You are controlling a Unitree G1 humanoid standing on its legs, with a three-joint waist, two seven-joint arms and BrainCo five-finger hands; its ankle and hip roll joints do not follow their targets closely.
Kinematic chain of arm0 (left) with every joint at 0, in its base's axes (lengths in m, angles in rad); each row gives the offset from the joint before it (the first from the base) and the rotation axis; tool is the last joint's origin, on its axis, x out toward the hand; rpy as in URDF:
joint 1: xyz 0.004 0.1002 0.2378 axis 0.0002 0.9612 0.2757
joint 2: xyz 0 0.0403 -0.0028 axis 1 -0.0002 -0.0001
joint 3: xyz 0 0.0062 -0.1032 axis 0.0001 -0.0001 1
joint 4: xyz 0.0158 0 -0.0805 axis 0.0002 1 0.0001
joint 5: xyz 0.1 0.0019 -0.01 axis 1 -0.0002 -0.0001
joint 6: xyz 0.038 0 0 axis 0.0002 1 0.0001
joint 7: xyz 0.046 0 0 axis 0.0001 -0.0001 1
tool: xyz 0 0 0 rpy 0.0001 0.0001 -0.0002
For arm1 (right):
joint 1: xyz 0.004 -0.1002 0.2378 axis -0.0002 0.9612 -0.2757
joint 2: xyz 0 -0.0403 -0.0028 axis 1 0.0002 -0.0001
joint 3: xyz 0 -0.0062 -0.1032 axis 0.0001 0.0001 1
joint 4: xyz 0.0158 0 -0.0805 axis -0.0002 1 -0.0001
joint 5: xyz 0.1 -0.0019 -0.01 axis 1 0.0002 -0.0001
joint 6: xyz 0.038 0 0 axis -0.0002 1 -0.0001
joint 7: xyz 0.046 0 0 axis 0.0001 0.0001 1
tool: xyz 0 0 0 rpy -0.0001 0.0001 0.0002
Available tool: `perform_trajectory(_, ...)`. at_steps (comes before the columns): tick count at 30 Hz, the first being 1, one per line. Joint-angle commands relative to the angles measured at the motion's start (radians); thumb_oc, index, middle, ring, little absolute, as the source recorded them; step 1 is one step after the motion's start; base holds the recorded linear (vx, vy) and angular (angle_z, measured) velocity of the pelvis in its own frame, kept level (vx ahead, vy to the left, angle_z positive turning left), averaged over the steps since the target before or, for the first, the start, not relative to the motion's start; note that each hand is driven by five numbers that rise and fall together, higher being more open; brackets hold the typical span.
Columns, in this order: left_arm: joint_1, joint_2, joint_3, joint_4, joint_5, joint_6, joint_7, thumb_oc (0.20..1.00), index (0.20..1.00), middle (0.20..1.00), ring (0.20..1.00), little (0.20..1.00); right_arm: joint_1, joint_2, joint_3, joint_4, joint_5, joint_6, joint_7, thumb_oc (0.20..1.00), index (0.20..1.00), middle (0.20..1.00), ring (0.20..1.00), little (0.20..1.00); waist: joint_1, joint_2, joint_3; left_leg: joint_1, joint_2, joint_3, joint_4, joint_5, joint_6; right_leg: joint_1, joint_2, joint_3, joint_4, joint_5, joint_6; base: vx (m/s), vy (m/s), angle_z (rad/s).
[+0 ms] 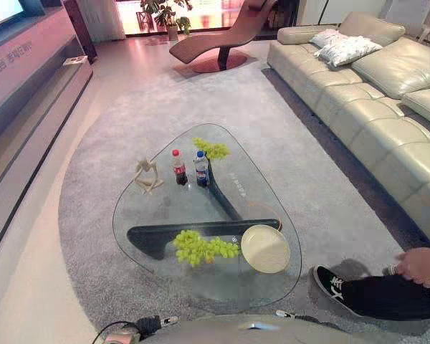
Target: Pick up fruits into the plate
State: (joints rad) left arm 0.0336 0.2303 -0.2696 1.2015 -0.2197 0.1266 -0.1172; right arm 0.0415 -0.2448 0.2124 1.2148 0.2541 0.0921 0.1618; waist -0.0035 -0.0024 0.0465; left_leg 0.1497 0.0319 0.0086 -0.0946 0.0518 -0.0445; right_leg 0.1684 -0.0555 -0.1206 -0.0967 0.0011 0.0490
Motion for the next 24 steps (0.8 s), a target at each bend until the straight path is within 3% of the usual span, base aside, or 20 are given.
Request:
perform_trajectory(1,-0.078,-0.017,0.011,0.070,0.057,-0.045,0.011,1.000,1.000,1.000,1.000,1.000,-0.068,0.035,0.012,0.038,0.007,-0.007,0.013,1.000,1.000,1.000,1.000,1.000,0.013,-0.021,0.051,0.057,-0.026,0.019,0.011,-0.165,0.039,-0.008,-0.033,0.026,0.033,-0.028,0.047,0.04,-0.134,-0.38)
perform_trajectory(24,-0.072,-0.015,0.016,0.079,0.067,-0.060,0.028,1.000,1.000,1.000,1.000,1.000,-0.069,0.032,0.011,0.050,0.014,-0.013,0.022,1.000,1.000,1.000,1.000,1.000,0.020,-0.026,0.059,0.056,-0.024,0.017,0.010,-0.165,0.040,-0.009,-0.031,0.022,0.035,-0.030,0.047,0.00,0.000,0.00)
